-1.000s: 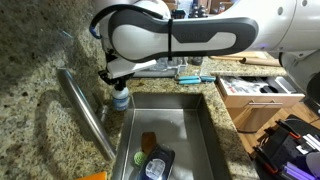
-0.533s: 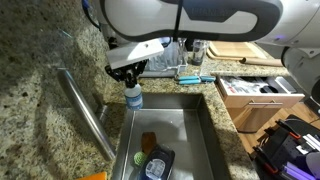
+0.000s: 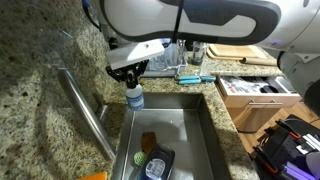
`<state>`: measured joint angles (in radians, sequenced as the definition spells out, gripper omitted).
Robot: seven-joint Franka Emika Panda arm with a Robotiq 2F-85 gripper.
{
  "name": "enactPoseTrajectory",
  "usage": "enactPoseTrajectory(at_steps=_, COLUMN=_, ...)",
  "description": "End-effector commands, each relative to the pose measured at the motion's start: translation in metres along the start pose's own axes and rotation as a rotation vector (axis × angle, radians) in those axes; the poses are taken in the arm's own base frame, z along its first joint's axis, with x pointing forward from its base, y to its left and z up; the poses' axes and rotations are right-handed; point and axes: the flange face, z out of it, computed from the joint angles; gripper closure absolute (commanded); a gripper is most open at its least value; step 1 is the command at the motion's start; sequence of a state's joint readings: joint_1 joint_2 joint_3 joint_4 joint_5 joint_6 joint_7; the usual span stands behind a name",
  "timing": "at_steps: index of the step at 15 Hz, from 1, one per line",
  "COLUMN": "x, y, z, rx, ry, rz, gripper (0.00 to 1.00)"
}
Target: Move the white bottle from the drawer to beside the tap
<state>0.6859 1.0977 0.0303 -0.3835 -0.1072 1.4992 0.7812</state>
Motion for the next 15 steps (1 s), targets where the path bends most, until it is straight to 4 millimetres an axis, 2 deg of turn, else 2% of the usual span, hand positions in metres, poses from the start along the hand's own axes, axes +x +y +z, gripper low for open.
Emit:
enactPoseTrajectory(at_steps=1, x=0.009, y=0.003, z=0.007, rx=0.042, ry=-0.012, rz=0.030, gripper=0.94)
enactPoseTrajectory(at_steps=6, x=0.015, y=-0.007, z=0.001, rx=0.096, ry=0.073, rz=0.065, gripper=0.94)
enactPoseTrajectory(at_steps=7, x=0.011, y=-0.003, z=0.008, rx=0.065, ry=0.046, rz=0.045, gripper=0.77)
enactPoseTrajectory(at_steps=10, x=0.012, y=-0.006, z=0.006, rx=0.084, ry=0.064, rz=0.053, gripper=0.77)
enactPoseTrajectory(at_steps=11, x=0.012, y=-0.006, z=0.006, rx=0.084, ry=0.064, rz=0.054, gripper=0.94)
enactPoseTrajectory(at_steps=15, x=0.023, y=-0.006, z=0.023, rx=0.116, ry=0.067, rz=0.079, gripper=0.94)
